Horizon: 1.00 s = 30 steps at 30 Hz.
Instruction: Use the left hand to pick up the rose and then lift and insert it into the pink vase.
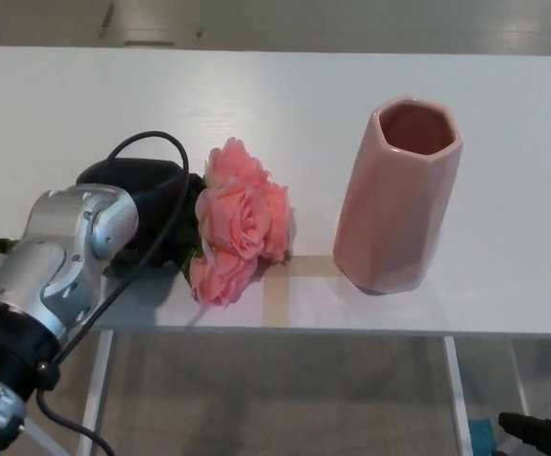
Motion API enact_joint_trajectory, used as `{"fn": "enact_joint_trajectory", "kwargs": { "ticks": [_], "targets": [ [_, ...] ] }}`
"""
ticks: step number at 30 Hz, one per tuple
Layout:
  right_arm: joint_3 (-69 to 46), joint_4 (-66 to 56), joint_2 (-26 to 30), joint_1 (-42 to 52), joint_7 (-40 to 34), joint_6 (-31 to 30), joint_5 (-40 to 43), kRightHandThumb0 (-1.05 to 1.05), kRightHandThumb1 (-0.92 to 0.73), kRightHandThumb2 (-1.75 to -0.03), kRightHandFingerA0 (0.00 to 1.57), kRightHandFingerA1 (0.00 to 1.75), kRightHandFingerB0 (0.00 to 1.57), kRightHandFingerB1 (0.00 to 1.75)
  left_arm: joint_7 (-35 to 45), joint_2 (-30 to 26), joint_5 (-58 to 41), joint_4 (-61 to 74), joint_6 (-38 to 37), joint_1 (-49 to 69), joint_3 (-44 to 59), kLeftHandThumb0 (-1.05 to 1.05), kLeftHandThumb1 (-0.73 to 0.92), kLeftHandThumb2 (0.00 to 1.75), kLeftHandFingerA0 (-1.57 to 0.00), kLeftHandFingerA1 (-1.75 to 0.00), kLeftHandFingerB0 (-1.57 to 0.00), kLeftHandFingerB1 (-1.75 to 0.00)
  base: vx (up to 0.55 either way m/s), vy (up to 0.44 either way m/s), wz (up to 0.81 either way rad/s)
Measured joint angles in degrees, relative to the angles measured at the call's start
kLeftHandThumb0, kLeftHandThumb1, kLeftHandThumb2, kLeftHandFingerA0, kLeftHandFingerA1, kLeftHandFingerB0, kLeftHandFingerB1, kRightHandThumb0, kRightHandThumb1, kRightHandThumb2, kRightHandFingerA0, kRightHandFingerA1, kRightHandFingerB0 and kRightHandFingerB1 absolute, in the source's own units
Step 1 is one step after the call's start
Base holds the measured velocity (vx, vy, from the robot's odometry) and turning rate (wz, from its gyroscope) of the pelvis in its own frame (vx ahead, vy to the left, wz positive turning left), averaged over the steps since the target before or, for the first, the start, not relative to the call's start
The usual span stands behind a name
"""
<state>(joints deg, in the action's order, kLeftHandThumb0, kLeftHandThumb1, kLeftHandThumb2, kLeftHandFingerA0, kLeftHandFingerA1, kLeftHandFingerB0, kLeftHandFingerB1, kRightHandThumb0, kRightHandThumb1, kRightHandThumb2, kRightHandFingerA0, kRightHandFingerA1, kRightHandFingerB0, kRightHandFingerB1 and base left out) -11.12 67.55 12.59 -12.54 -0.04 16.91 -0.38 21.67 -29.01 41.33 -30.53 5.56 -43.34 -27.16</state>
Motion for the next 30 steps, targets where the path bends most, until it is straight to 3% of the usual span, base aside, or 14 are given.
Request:
{"fn": "enact_joint_trajectory", "kwargs": {
  "ticks": [1,2,3,4,10,11,13,14,15,17,19,25,26,30],
  "targets": [
    [0.00,0.02,0.00,0.00,0.04,0.00,0.00,-0.20,-0.60,-0.57,0.65,0.52,0.58,0.49,-0.34,0.00,-0.05,0.00,-0.29,0.00,0.50,-0.20,0.75,0.62,-0.76,-1.21,-0.56,-0.42,0.00,0.000,0.00],
    [0.00,0.02,0.00,0.00,0.08,0.00,-0.01,-0.20,-0.60,-0.57,0.65,0.52,0.58,0.49,-0.71,-0.01,-0.12,0.00,-0.61,-0.01,1.04,-0.21,0.75,0.64,-0.65,-1.43,-0.68,-0.47,0.00,0.000,0.00],
    [0.00,0.02,0.00,-0.02,0.11,0.00,-0.02,-0.20,-0.60,-0.57,0.65,0.52,0.58,0.49,-1.12,-0.03,-0.36,-0.03,-1.04,-0.01,1.86,-0.21,0.75,0.64,-0.65,-1.43,-0.68,-0.47,0.00,0.000,0.00],
    [0.00,0.02,0.01,-0.03,0.14,0.00,-0.02,-0.20,-0.60,-0.57,0.64,0.52,0.58,0.48,-1.94,-0.24,-0.81,-0.04,-1.69,-0.11,3.14,-0.21,0.74,0.63,-0.62,-1.47,-0.83,-0.63,0.00,0.000,0.00],
    [-0.01,-0.01,0.08,-0.05,0.25,0.00,-0.03,-0.20,-0.60,-0.57,0.64,0.52,0.58,0.48,-6.12,-0.36,-3.70,-0.78,-3.85,-3.76,11.02,-0.21,0.75,0.63,-0.63,-1.51,-0.84,-0.61,0.00,0.000,0.00],
    [-0.01,-0.02,0.10,-0.05,0.27,0.00,-0.03,-0.20,-0.60,-0.57,0.64,0.52,0.58,0.48,-6.58,-0.35,-4.00,-0.81,-4.10,-4.24,11.71,-0.34,0.72,0.66,-0.68,-1.49,-0.76,-0.52,0.00,0.000,0.00],
    [0.00,-0.01,0.14,-0.16,0.30,-0.01,-0.05,-0.20,-0.60,-0.57,0.64,0.52,0.58,0.48,-7.25,0.19,-5.79,-0.40,-4.55,-5.23,15.29,-0.34,0.72,0.66,-0.68,-1.49,-0.76,-0.52,0.00,0.000,0.00],
    [0.01,0.00,0.23,-0.19,0.31,-0.02,-0.06,-0.20,-0.60,-0.57,0.64,0.52,0.58,0.48,-7.48,0.48,-6.78,-0.03,-4.72,-5.77,17.09,-0.22,0.78,0.65,-0.69,-1.49,-0.79,-0.85,0.00,0.000,0.00],
    [0.01,0.01,0.25,-0.21,0.31,-0.02,-0.07,-0.20,-0.60,-0.57,0.64,0.52,0.58,0.48,-7.50,0.80,-7.56,0.26,-4.71,-6.29,18.48,-0.21,0.80,0.63,-0.71,-1.46,-0.74,-1.00,0.00,0.000,0.00],
    [0.03,0.01,0.25,-0.38,0.31,-0.03,-0.11,-0.20,-0.60,-0.57,0.64,0.52,0.58,0.48,-7.49,1.60,-9.28,0.91,-4.55,-7.66,21.34,-0.21,0.80,0.65,-0.70,-1.45,-0.71,-1.05,0.00,0.000,0.00],
    [0.04,0.01,0.25,-0.56,0.31,-0.03,-0.15,-0.20,-0.60,-0.57,0.64,0.52,0.58,0.48,-7.38,2.84,-11.54,1.68,-3.94,-9.67,24.56,-0.21,0.79,0.67,-0.72,-1.54,-0.60,-1.23,0.00,0.000,0.00],
    [0.07,0.04,0.26,-0.64,0.33,-0.03,-0.20,-0.20,-0.60,-0.57,0.65,0.52,0.58,0.48,-5.58,4.51,-17.11,2.63,-1.30,-15.86,30.79,-0.22,0.80,0.68,-0.81,-1.53,-0.66,-1.15,0.00,0.000,0.00],
    [0.08,0.04,0.26,-0.64,0.33,-0.03,-0.21,-0.20,-0.59,-0.57,0.65,0.52,0.58,0.48,-5.37,4.67,-17.59,2.63,-1.00,-16.48,31.21,-0.23,0.83,0.64,-0.89,-1.43,-0.71,-1.05,0.00,0.000,0.00],
    [0.33,0.04,0.27,-0.64,0.34,-0.02,-0.25,-0.21,-0.59,-0.57,0.65,0.52,0.58,0.48,-3.92,6.32,-21.49,2.63,2.47,-21.67,34.69,-0.24,0.83,0.65,-0.94,-1.39,-0.76,-0.97,0.00,0.000,0.00]
  ]
}}
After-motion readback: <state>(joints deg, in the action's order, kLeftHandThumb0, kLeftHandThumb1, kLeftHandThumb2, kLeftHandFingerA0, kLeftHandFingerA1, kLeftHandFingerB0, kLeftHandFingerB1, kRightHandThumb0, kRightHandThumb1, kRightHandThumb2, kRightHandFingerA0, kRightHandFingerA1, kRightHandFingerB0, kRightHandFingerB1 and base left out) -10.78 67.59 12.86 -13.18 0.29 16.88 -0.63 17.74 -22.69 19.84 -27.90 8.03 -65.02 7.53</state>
